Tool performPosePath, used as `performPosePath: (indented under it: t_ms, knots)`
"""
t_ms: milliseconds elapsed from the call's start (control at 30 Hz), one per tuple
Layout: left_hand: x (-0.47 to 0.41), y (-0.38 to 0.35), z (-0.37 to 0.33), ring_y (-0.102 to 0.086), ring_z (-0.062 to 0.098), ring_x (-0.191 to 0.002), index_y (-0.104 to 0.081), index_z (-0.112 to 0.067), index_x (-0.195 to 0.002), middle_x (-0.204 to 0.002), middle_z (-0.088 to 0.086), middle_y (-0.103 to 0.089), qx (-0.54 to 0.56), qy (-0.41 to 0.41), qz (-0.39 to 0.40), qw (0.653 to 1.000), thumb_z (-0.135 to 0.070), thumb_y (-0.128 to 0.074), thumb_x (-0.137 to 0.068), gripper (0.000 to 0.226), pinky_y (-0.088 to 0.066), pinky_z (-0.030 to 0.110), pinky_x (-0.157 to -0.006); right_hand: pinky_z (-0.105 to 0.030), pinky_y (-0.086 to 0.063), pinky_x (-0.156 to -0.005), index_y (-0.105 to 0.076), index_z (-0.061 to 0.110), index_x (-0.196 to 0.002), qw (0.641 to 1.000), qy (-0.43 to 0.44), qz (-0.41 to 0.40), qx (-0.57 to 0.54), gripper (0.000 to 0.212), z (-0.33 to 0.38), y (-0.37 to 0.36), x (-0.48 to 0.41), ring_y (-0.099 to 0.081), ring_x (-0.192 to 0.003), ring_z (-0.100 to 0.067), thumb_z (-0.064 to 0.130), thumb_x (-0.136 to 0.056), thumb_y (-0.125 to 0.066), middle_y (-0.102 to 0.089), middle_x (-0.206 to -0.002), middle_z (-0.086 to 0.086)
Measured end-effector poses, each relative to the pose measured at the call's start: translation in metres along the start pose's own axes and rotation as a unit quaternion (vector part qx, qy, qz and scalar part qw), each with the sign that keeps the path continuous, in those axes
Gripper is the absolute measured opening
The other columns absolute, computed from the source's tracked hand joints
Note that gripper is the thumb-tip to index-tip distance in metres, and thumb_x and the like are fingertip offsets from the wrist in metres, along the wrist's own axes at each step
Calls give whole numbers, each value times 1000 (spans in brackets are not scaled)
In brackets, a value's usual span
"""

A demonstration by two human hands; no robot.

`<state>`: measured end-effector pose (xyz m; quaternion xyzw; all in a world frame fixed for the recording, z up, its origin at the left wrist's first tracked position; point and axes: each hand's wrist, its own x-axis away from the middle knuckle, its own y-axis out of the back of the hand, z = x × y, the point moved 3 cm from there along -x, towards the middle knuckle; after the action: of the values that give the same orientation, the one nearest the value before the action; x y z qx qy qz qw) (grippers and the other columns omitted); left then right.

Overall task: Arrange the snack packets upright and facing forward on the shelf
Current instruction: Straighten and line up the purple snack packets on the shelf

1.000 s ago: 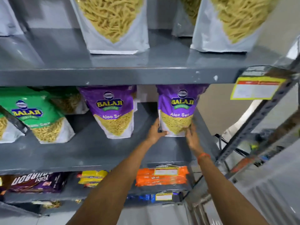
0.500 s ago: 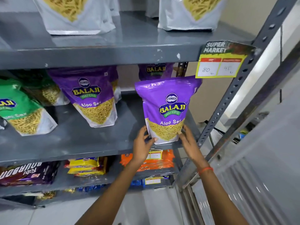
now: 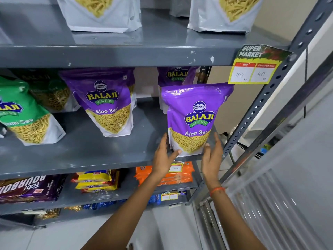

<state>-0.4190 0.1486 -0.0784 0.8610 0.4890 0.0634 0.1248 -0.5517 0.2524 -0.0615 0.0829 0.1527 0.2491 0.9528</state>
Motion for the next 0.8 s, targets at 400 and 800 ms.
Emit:
performPosePath:
  t_ms: [400,800]
  knots:
    - [-38,200,43,-4,8,-145,7,-22,-147,-157,-4,0,-22,-44,-271,961,-39,-70,-76,106,-14,30,-121,-30,-17,-117,-28,-1,-138,976,138,170,5,61,86,-204,34,-25,-140,-24,17,-83,-49,-33,-147,-20]
    - [-54,249,77,-57,17,-110,-42,-19,-123,-118,-1,-58,50,71,43,995,-5,-73,-74,60,-52,11,-73,-32,-42,-100,-49,8,-117,922,-92,377,10,46,42,-233,20,-56,-110,-21,-1,-76,-69,-59,-118,-10]
